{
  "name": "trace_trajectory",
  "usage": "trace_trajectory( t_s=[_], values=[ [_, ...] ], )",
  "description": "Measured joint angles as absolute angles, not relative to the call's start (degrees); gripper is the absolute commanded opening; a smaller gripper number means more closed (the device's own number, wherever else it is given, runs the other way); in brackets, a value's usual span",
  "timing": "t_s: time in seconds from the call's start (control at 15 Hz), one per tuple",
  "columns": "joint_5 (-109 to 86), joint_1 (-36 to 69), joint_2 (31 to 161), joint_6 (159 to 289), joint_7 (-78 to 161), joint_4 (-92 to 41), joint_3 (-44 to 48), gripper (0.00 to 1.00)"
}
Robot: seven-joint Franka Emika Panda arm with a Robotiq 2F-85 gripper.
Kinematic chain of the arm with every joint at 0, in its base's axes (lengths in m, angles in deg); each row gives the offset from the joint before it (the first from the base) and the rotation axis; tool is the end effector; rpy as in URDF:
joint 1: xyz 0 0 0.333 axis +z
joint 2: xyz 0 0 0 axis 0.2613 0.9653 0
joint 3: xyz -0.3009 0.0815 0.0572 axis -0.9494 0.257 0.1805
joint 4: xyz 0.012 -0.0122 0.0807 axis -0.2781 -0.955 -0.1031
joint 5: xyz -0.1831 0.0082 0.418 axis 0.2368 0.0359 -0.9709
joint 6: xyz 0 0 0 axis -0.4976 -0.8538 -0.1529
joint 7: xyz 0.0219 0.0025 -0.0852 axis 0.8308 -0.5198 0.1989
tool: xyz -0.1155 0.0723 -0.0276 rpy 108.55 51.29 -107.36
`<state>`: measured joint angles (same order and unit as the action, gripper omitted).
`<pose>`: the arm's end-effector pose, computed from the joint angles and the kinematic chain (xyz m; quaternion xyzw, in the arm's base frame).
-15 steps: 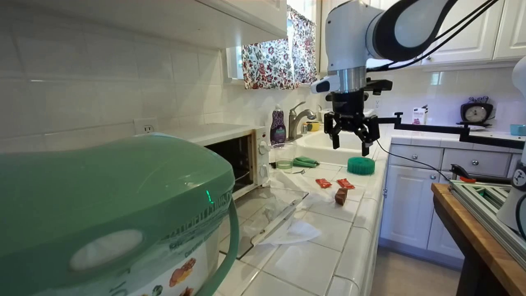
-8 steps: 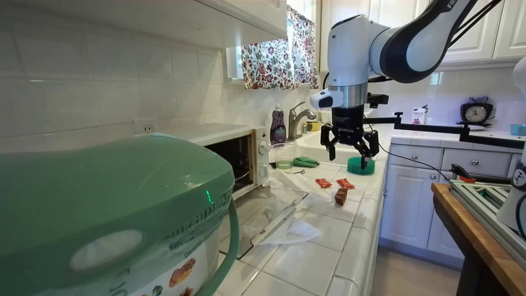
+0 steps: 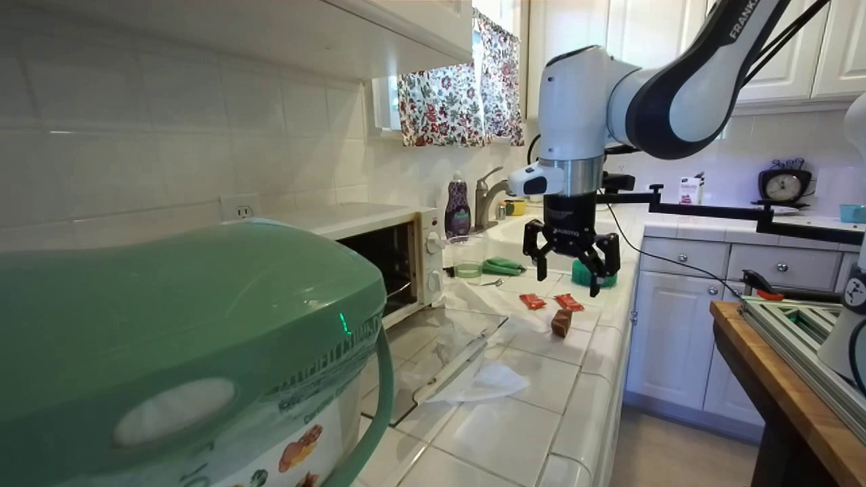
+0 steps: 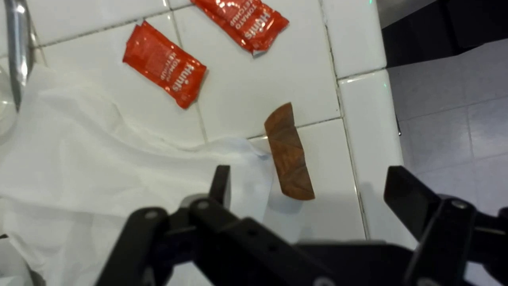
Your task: Put the brown object inside the oven.
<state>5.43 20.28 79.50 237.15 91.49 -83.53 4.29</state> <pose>0.4564 0.0275 0.1578 0.8373 0.5394 -0.0505 0.0739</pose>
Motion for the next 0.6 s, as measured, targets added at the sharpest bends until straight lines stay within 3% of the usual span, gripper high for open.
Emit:
trace_trajectory(
  t_s=[0.33,0.4,0.47,0.53,0.6],
  values=[
    [5.5,19.2,85.0,245.6,94.9,-83.7,4.4,1.0],
    [5.5,18.7,86.0,246.8,95.8,-83.7,4.4,0.94],
    [5.5,18.3,86.8,247.6,96.4,-83.7,4.6,0.83],
    [5.5,17.9,87.5,248.5,97.1,-83.7,4.8,0.65],
    [5.5,17.6,88.2,249.1,97.8,-83.6,5.0,0.58]
  ],
)
